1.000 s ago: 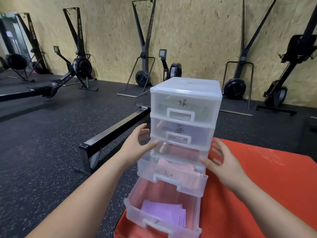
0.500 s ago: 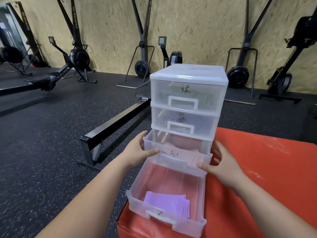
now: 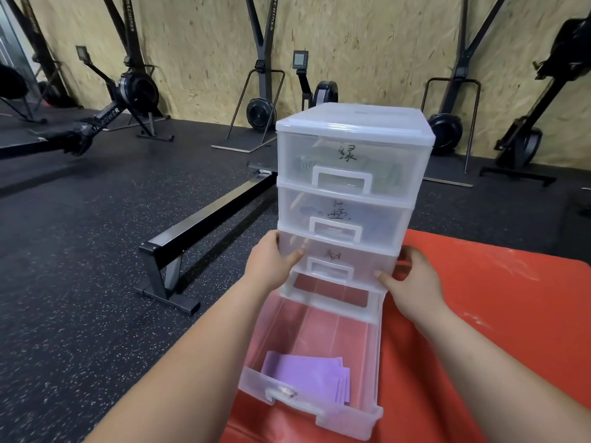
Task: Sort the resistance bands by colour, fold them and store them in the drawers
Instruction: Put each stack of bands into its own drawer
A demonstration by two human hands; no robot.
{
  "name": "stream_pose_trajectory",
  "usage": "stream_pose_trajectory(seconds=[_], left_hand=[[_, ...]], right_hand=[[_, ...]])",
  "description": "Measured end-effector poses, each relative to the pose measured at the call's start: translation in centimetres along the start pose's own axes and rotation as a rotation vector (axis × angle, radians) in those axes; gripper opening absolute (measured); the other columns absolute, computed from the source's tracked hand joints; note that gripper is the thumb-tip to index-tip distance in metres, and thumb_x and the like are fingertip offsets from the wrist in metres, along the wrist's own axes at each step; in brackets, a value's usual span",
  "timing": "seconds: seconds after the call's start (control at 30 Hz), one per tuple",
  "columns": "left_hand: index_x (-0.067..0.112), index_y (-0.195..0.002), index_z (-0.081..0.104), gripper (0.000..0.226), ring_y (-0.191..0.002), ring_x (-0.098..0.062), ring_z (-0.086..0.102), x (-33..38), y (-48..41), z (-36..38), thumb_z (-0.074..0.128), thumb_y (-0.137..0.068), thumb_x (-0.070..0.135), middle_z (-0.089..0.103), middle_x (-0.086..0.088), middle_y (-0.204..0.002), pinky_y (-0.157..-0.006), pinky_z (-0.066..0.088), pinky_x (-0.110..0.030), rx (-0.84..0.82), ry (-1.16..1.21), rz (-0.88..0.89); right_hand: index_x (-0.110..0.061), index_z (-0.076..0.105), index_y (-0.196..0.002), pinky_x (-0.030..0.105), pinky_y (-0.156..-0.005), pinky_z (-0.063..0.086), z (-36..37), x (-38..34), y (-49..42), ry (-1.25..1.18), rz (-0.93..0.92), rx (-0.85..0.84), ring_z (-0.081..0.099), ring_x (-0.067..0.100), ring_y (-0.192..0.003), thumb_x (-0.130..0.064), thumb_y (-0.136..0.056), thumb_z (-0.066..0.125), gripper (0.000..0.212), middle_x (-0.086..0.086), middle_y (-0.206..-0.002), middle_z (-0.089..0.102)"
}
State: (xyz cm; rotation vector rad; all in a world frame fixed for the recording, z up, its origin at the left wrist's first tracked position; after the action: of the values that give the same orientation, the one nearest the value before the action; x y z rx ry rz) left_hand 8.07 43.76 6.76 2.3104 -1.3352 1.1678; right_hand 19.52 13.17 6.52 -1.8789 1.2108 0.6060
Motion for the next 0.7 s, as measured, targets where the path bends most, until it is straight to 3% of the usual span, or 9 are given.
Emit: stream_pose_trajectory(seconds=[0.1,0.17,0.23,0.33,0.4,0.47,0.53,0.63,0.7], left_hand=[[0.023,-0.141,0.052,0.093,-0.116,-0.018,0.064,0.5,2.0,-1.0,0.069,-0.071,0.082,0.064,0.011,-0.126,-0.099,0.054,-0.042,-0.084,0.112,-0.032],[0.022,-0.157,0.039,0.115,-0.129,-0.017,0.060,0.0,3.9,-1.7,0.068,-0.067,0.087,0.057,0.009,-0.140,-0.110,0.050,-0.045,-0.124,0.186,-0.050],[0.023,-0.162,0.035,0.110,-0.138,-0.017,0.054,-1.5,6.1,-2.5,0.071,-0.076,0.081,0.052,0.002,-0.154,-0.115,0.046,-0.044,-0.140,0.199,-0.050],[0.030,-0.158,0.043,0.100,-0.138,-0.007,0.056,-4.2,10.9,-3.8,0.078,-0.077,0.075,0.054,0.010,-0.155,-0.119,0.045,-0.042,-0.225,0.316,-0.043],[0.030,-0.157,0.045,0.089,-0.136,0.001,0.057,-6.0,14.4,-4.2,0.088,-0.082,0.054,0.056,0.016,-0.152,-0.120,0.045,-0.041,-0.313,0.417,-0.050],[0.029,-0.158,0.044,0.091,-0.139,0.007,0.052,-8.0,17.3,-4.1,0.093,-0.082,0.036,0.054,0.018,-0.154,-0.121,0.043,-0.037,-0.348,0.449,-0.064],[0.031,-0.161,0.039,0.101,-0.139,0.011,0.048,-9.5,19.0,-3.8,0.096,-0.078,0.034,0.049,0.019,-0.158,-0.119,0.043,-0.032,-0.320,0.411,-0.076],[0.027,-0.161,0.040,0.099,-0.107,0.008,0.064,-10.2,19.4,-3.4,0.095,-0.079,0.035,0.059,0.002,-0.151,-0.097,0.050,-0.017,-0.283,0.303,-0.068],[0.027,-0.159,0.043,0.100,-0.115,0.001,0.066,-10.0,18.6,-3.5,0.094,-0.075,0.048,0.062,0.005,-0.147,-0.101,0.051,-0.021,-0.242,0.234,-0.055]], right_hand=[[-0.025,0.056,-0.139,0.038,-0.103,0.050,-0.6,-0.5,1.1,0.033,-0.031,-0.113,0.061,0.018,-0.125,-0.040,-0.076,0.087,0.072,-0.004,-0.136,0.064],[-0.035,0.052,-0.139,0.038,-0.106,0.049,-0.8,-0.7,3.4,-0.044,-0.027,-0.220,0.059,0.011,-0.127,-0.048,-0.075,0.088,0.075,-0.012,-0.139,0.060],[-0.046,0.046,-0.140,0.033,-0.107,0.048,-0.9,-0.7,7.0,-0.160,-0.005,-0.308,0.057,0.004,-0.128,-0.047,-0.075,0.089,0.078,-0.020,-0.141,0.056],[-0.048,0.040,-0.147,0.026,-0.107,0.045,-1.5,0.0,12.9,-0.286,0.011,-0.360,0.049,-0.011,-0.134,-0.071,-0.064,0.086,0.098,-0.028,-0.150,0.046],[-0.043,0.036,-0.156,0.025,-0.110,0.042,-1.3,0.8,16.5,-0.309,-0.003,-0.413,0.042,-0.013,-0.139,-0.075,-0.059,0.087,0.114,-0.030,-0.157,0.039],[-0.044,0.028,-0.160,0.028,-0.116,0.040,-0.6,2.1,19.2,-0.274,-0.003,-0.460,0.038,-0.009,-0.145,-0.067,-0.057,0.093,0.125,-0.029,-0.162,0.031],[-0.047,0.022,-0.162,0.034,-0.122,0.037,0.2,2.9,20.6,-0.210,0.004,-0.467,0.035,-0.003,-0.148,-0.067,-0.053,0.094,0.132,-0.025,-0.165,0.027],[-0.046,0.020,-0.162,0.040,-0.123,0.038,0.8,3.4,20.5,-0.175,0.020,-0.435,0.037,0.002,-0.149,-0.073,-0.051,0.091,0.134,-0.019,-0.165,0.028],[-0.042,0.023,-0.163,0.036,-0.121,0.040,0.7,3.0,19.9,-0.189,0.023,-0.413,0.042,0.003,-0.145,-0.059,-0.058,0.095,0.128,-0.017,-0.164,0.031]])
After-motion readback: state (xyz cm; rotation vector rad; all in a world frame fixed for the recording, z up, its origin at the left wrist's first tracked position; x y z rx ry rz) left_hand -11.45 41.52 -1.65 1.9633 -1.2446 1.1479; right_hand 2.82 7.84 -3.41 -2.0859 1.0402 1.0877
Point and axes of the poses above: each hand's wrist, its own y-axis away from the middle knuckle, its own z-axis out of the palm, x = y × z, the point moved 7 cm from there along -y, towards the middle knuckle
